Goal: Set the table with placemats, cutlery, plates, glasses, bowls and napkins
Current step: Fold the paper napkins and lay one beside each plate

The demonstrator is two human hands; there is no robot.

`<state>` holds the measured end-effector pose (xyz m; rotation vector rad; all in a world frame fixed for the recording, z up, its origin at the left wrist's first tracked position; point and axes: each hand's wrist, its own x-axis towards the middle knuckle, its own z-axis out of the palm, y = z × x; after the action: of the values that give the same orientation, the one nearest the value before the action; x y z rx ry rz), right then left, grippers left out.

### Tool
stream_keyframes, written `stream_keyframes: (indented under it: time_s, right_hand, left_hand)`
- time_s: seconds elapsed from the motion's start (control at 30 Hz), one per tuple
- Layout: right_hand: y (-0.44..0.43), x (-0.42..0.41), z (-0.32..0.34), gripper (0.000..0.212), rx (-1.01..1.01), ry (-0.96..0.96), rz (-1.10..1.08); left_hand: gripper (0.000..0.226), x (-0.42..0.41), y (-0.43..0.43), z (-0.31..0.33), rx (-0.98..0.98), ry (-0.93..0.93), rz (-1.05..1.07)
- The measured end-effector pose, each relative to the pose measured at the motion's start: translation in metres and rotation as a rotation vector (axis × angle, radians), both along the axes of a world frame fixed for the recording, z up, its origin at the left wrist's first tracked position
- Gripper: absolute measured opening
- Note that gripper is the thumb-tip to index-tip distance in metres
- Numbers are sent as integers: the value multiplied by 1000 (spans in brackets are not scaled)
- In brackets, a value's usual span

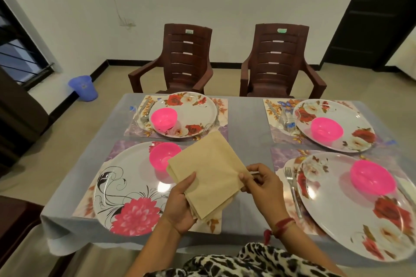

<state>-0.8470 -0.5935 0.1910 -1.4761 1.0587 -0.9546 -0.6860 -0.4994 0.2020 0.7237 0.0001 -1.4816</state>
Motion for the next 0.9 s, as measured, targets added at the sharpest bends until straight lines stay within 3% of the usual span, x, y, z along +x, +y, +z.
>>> stream_keyframes:
  time_s: [0.07,0.17,0.27,0.47,0.53,0.63,0.67,0.9]
  right_hand:
    - [3,1,0,7,-67,43,-6]
    - [8,2,2,9,-251,142,-29]
    - [13,6,8,13,-421,173,-75]
    - [18,15,15,11,-543,267,-129]
    - [19,17,21,7,-457,234,-44]
    - [23,25,41,10,125,-34,54]
    - [24,28,49,11,232,-93,62]
    - [24,64,93,20,213,-103,326]
  left_hand:
    - [89,0,4,3,-10,3,-1]
    - [53,0,6,8,3,-24,27]
    - [50,2,9,8,-10,-34,44]
    - [54,7,19,10,-22,-83,80]
    - [52,7,21,10,-33,-103,91]
    - [55,5,22,6,-25,-125,108]
    - [57,4,22,6,-26,-133,115]
    - [46,-9,19,8,-33,-185,104]
